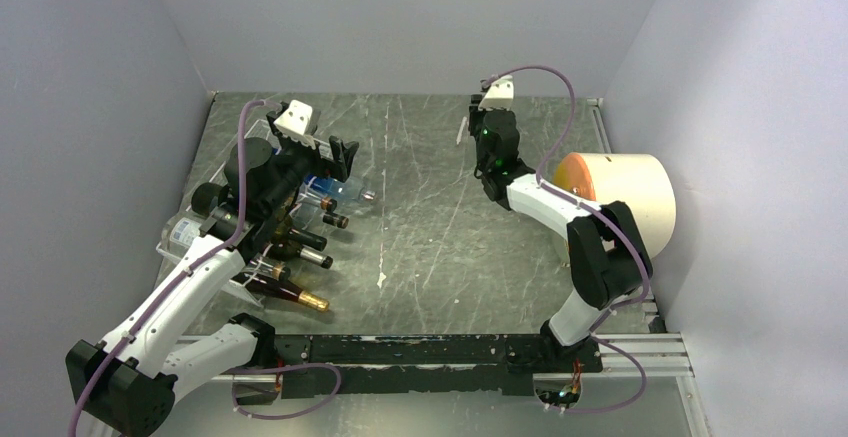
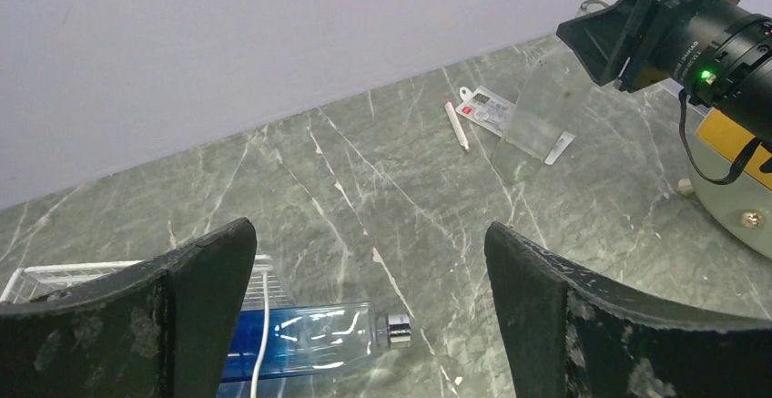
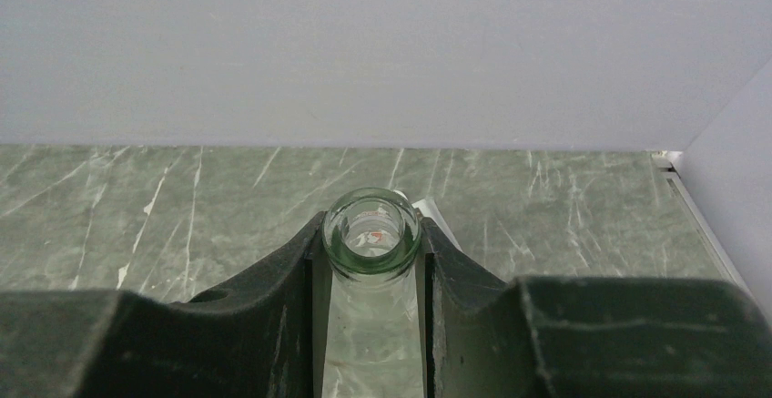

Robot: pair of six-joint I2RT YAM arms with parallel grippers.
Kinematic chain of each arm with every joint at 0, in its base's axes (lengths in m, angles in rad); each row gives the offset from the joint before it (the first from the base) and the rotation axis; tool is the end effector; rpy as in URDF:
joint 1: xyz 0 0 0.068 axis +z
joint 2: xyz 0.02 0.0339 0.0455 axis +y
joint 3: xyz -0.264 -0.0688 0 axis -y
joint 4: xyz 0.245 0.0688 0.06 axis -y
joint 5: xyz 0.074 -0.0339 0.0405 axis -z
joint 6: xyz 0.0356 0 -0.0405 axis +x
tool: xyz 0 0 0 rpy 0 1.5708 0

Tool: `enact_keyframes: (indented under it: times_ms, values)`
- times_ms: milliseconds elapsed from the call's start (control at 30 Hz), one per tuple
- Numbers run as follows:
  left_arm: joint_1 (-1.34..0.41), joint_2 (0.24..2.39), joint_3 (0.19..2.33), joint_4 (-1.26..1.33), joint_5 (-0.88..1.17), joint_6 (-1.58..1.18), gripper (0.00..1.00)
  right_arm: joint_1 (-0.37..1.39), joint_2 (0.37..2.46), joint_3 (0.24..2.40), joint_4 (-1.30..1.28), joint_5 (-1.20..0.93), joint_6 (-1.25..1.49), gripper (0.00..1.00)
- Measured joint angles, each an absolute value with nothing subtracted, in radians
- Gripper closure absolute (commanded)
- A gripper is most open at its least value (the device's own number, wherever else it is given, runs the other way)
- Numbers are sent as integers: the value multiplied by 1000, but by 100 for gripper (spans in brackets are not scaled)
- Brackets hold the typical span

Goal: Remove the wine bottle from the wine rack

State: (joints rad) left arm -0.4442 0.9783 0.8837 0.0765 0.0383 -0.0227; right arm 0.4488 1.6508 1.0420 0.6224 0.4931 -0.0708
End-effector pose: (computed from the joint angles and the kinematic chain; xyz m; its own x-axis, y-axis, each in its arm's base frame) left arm 0.2086 -0.1008 0.3671 -0.0269 -0.0123 -0.9996 0.4635 0.8858 -0.0234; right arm 0.3512 0.1504 0.2872 0.0091 -0.0648 -0.9979 0.0450 0.9969 -0.0643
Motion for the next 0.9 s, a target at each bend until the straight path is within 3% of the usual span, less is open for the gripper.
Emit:
enact_keyframes:
  times_ms: [400, 900]
  values:
    - [-444, 978, 884, 76, 38, -23, 1, 449, 1634, 986, 691, 478, -62, 50]
    - [-444, 969, 884, 77, 38, -23, 1, 449, 1641, 1052, 613, 480, -59, 42]
